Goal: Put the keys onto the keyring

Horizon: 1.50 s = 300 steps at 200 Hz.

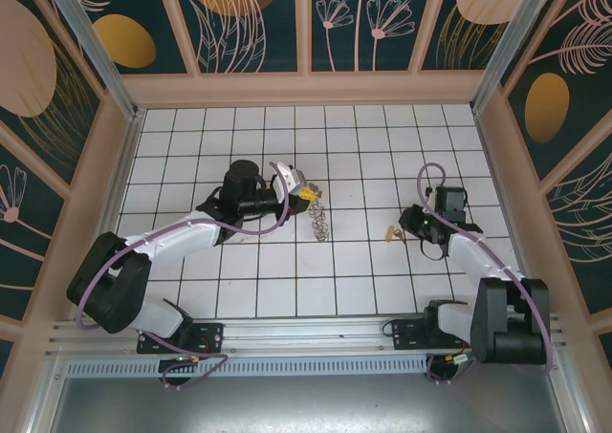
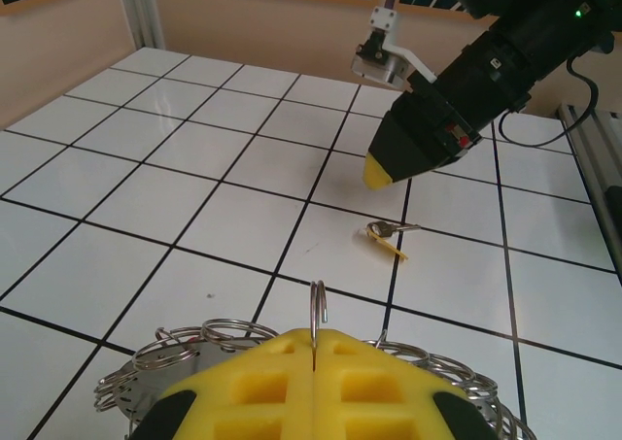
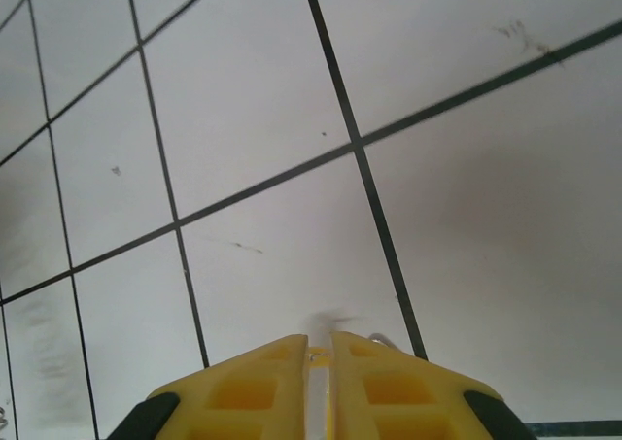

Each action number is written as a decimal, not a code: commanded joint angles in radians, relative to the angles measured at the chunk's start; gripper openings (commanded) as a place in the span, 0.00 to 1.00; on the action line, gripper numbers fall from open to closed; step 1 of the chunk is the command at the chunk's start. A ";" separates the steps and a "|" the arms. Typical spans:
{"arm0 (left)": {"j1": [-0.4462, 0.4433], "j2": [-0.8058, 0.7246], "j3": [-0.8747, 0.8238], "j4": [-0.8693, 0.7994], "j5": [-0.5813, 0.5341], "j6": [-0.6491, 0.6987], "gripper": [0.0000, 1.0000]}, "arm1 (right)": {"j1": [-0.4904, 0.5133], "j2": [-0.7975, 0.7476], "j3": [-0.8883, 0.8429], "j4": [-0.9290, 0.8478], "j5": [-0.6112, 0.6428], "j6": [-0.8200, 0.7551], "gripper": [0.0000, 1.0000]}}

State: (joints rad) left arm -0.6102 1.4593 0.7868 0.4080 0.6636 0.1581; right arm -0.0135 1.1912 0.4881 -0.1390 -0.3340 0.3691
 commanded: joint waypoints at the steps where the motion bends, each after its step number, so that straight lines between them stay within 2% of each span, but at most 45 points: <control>1: -0.006 -0.014 0.000 0.056 0.000 -0.017 0.00 | -0.005 0.032 -0.019 -0.015 0.003 -0.004 0.16; 91: -0.007 0.005 0.017 0.060 0.011 -0.022 0.00 | -0.005 0.095 -0.040 -0.006 -0.010 0.012 0.18; 173: -0.007 -0.003 0.002 0.066 0.007 -0.014 0.00 | 0.016 0.016 -0.112 -0.001 -0.003 0.177 0.18; 232: -0.007 -0.004 0.009 0.063 0.006 -0.009 0.00 | 0.135 -0.003 -0.106 0.082 -0.061 0.316 0.19; 248: -0.007 -0.005 0.011 0.064 0.006 -0.010 0.00 | 0.173 -0.004 -0.059 0.032 -0.018 0.300 0.19; 276: -0.007 -0.004 0.014 0.062 0.004 -0.011 0.00 | 0.167 -0.030 0.015 -0.096 0.177 0.197 0.21; 300: -0.007 -0.003 0.018 0.060 0.002 -0.009 0.00 | 0.161 0.022 0.084 -0.158 0.205 0.085 0.22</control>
State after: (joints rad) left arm -0.6102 1.4643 0.7868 0.4156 0.6636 0.1513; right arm 0.1513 1.1873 0.4953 -0.1955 -0.2264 0.5762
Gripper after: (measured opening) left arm 0.058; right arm 0.220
